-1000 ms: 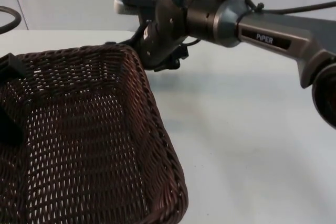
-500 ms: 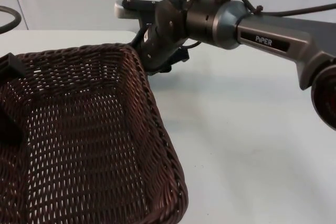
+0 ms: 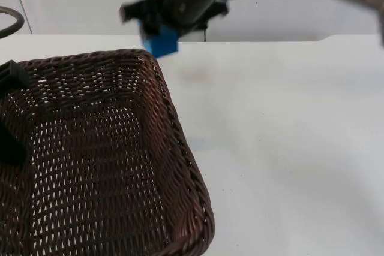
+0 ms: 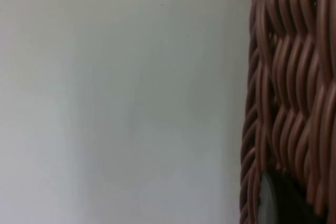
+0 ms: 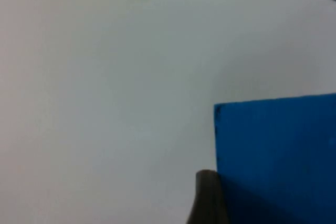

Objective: Pick up the basket with the left hand and place the largest block into the basket with the right hand.

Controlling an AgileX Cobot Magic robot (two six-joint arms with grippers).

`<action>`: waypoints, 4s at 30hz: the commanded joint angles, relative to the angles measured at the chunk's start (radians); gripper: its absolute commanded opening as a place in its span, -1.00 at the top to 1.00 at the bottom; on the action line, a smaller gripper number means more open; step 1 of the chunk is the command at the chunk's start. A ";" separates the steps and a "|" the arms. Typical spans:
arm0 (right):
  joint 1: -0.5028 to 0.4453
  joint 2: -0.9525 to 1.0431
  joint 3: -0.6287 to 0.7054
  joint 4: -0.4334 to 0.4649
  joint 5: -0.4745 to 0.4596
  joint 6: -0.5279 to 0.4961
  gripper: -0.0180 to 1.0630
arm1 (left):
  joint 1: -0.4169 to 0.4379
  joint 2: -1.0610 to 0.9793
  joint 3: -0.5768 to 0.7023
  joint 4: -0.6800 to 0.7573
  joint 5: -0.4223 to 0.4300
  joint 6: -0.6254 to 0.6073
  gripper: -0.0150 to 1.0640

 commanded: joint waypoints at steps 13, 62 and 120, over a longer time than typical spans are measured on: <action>-0.059 -0.146 -0.007 0.005 0.341 -0.190 0.97 | 0.004 -0.013 -0.001 -0.039 -0.003 0.000 0.98; -0.057 -0.797 0.755 0.222 0.196 -0.388 0.97 | 0.004 -0.013 -0.001 -0.037 -0.012 0.000 0.98; 0.274 -0.950 1.214 0.451 -0.304 -0.644 0.97 | 0.004 -0.013 -0.001 -0.044 -0.012 0.000 0.98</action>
